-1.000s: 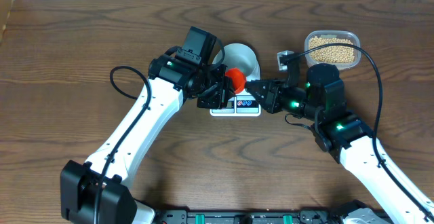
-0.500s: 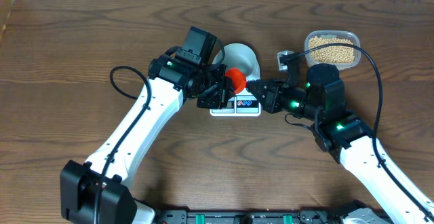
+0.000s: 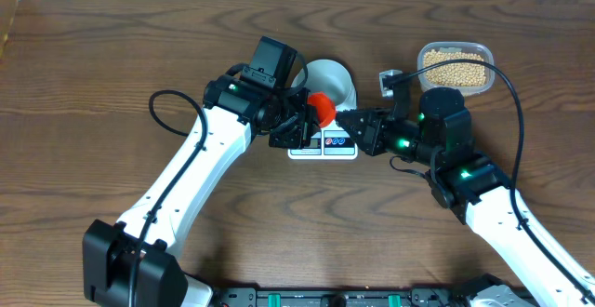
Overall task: Scoop item into bowl and weigh 50g on scale
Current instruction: 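Close the right gripper on the scoop handle held by the left gripper, then open the left gripper and pull the scoop away with the right gripper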
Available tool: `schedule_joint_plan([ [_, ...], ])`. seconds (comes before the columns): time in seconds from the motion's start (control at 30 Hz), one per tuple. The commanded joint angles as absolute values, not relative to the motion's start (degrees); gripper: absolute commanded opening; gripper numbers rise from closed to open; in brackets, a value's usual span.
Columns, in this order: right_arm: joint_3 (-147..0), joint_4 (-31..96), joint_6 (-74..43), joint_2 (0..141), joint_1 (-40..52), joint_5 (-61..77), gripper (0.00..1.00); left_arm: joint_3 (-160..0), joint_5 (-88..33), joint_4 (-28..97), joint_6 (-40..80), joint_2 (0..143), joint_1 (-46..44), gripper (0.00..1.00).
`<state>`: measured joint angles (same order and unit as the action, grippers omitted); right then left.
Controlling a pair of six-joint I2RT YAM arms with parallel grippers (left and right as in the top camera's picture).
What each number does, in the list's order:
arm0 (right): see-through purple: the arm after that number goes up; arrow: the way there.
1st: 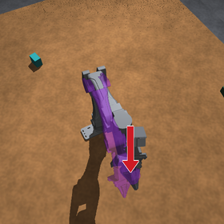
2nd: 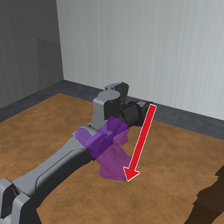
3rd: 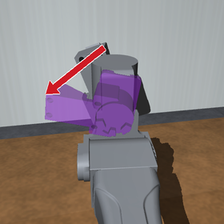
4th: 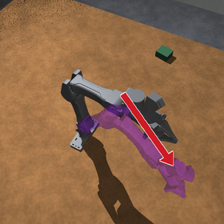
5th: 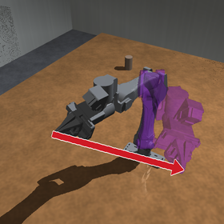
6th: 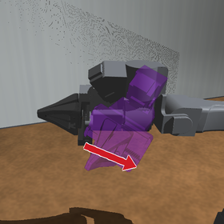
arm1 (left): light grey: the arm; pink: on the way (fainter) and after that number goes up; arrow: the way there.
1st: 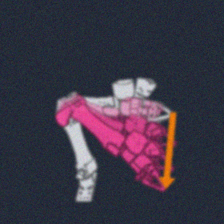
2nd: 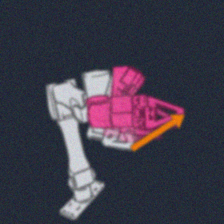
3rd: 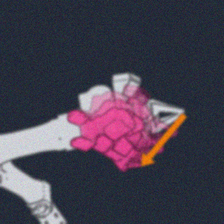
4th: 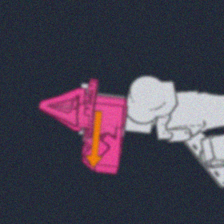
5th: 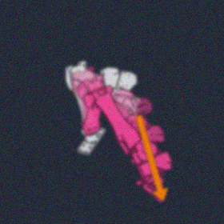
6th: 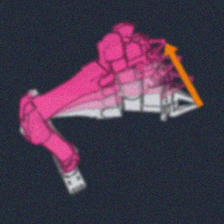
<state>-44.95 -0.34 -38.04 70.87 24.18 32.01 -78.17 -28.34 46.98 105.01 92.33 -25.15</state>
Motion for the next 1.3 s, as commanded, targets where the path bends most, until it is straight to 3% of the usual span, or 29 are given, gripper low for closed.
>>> schedule_joint_plan([
  [0.0, -45.9, -0.4, -37.7, 70.9, 24.4, 31.7, 0.09, -78.3, -27.4, 47.2, 105.3, 91.4, -25.1, 0.07],
  [0.1, -45.9, -0.4, -37.7, 70.9, 24.4, 31.7, 0.02, -78.3, -27.4, 47.2, 105.3, 91.4, -25.1, 0.07],
  [0.6, -45.9, 0.2, -37.7, 70.9, 24.4, 31.6, 0.01, -78.3, -27.4, 47.2, 105.0, 91.4, -25.1, 0.08],
  [0.7, -45.9, 0.2, -37.7, 70.9, 24.4, 31.2, 0.01, -78.3, -27.4, 47.2, 103.9, 91.4, -25.1, 0.55],
  [0.77, -45.9, 0.2, -37.7, 70.9, 24.4, 30.5, 0.01, -78.3, -27.4, 47.2, 103.2, 91.4, -25.0, 0.76],
  [0.87, -45.9, 0.2, -37.7, 70.9, 24.4, 30.0, 0.01, -78.3, -27.4, 47.2, 102.7, 91.4, -25.0, 0.81],
  [1.27, -45.9, 0.2, -37.7, 70.9, 23.6, 27.9, 0.01, -78.3, -27.4, 47.0, 96.7, 87.6, -23.2, 0.82],
])
